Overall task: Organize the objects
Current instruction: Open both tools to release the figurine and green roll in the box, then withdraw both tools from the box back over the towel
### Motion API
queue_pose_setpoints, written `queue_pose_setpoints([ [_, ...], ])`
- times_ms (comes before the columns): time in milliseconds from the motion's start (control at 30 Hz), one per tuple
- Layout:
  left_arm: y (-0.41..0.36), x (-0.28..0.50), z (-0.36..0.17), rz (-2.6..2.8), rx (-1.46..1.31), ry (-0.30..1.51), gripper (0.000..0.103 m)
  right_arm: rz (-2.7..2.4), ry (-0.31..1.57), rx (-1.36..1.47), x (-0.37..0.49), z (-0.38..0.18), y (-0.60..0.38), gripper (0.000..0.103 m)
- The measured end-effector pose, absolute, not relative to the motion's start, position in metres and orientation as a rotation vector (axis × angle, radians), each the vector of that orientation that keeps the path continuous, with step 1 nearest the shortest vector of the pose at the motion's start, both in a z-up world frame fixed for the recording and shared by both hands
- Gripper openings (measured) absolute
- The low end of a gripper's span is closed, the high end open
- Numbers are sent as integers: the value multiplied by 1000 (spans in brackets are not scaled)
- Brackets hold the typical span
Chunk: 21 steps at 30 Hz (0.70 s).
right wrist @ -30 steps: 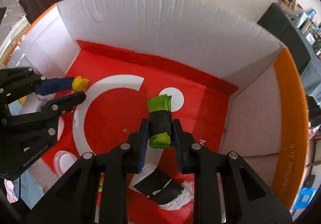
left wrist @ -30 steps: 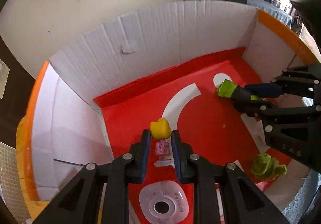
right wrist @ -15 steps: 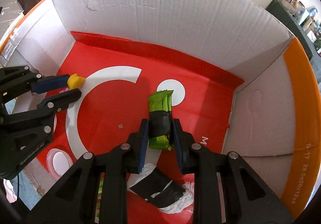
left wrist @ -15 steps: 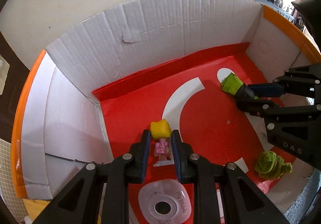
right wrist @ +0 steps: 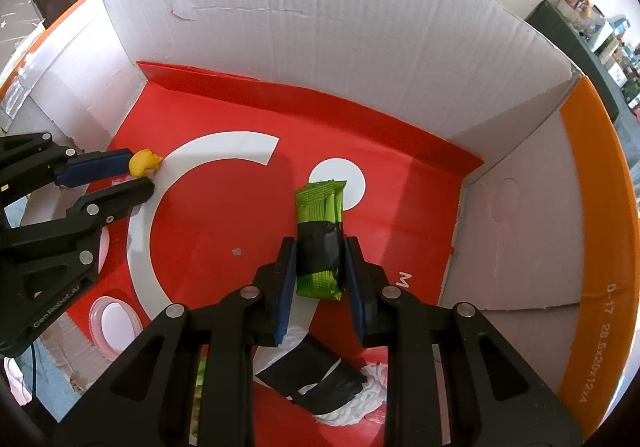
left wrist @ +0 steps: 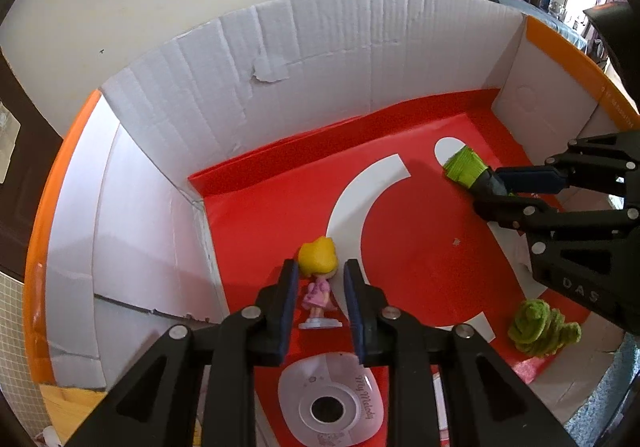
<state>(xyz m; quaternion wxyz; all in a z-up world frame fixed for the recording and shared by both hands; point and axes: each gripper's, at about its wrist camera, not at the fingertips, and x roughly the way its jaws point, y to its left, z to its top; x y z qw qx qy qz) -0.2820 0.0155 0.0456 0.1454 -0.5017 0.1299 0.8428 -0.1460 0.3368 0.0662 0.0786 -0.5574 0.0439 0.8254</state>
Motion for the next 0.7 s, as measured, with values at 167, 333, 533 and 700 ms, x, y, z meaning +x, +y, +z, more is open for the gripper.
queue_pose_setpoints([
  [167,12,-272,51,2431,-1414,375,40,2470,123,-1665,-134,70,339,23],
  [333,5,-263,57,2434,-1406,355,42,2469,132,-1662,-121,73,342,25],
  [533,-1,-263,65,2449,-1393,342,42,2494,148,-1629,-99,83,344,51],
  [700,-2,-243,77,2467,-1376,318,43,2497,139,-1596,-80,90,345,51],
])
